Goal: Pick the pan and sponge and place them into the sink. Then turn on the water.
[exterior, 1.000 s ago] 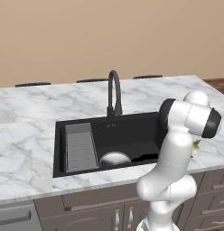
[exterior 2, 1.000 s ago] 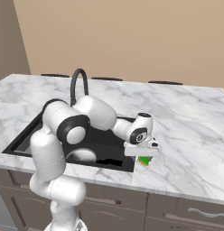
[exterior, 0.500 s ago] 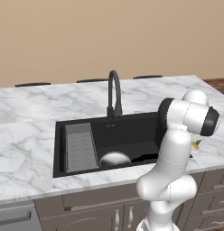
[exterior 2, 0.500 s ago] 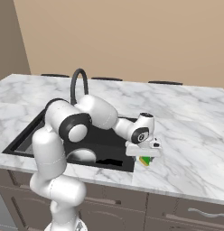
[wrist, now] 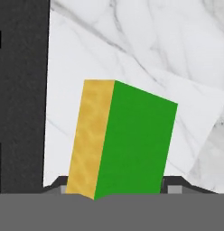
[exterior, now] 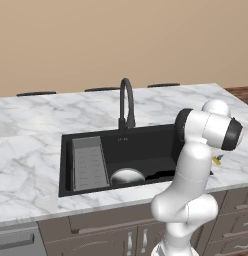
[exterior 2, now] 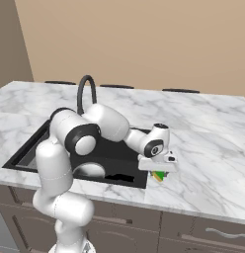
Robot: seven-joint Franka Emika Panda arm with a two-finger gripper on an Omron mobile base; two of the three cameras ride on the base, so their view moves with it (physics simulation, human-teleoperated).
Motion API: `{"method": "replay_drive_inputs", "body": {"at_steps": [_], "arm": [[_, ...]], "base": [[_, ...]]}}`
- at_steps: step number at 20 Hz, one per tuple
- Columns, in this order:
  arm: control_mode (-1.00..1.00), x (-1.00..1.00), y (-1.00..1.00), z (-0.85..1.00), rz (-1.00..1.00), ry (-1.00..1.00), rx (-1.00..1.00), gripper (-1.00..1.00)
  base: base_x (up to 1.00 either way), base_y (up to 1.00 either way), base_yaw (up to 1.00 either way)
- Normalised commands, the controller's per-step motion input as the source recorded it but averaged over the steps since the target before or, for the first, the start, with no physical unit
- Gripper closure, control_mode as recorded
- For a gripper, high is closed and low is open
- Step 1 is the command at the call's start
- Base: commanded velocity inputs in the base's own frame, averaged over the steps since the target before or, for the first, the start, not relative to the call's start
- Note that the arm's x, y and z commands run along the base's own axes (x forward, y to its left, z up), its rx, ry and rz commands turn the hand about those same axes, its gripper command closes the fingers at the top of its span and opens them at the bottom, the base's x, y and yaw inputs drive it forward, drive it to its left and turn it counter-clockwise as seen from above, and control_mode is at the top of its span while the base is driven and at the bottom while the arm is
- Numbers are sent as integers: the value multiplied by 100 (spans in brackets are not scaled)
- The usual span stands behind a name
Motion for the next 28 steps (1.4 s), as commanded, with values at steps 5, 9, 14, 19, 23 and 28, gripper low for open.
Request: {"method": "replay_drive_inputs", "body": {"at_steps": [5,9,14,19,23,28], "arm": [[-100,0,-2,-10,-3,-2,0,100],[-100,-1,-1,-3,-5,-5,1,100],[-100,-5,14,9,-8,-3,2,100],[-100,-8,29,28,-8,-3,1,100],[-100,-9,29,31,-6,-2,0,100],[-100,-10,27,32,-6,-2,0,100]], "base": [[0,0,0],[0,0,0],[0,0,0],[0,0,0],[0,0,0],[0,0,0]]}}
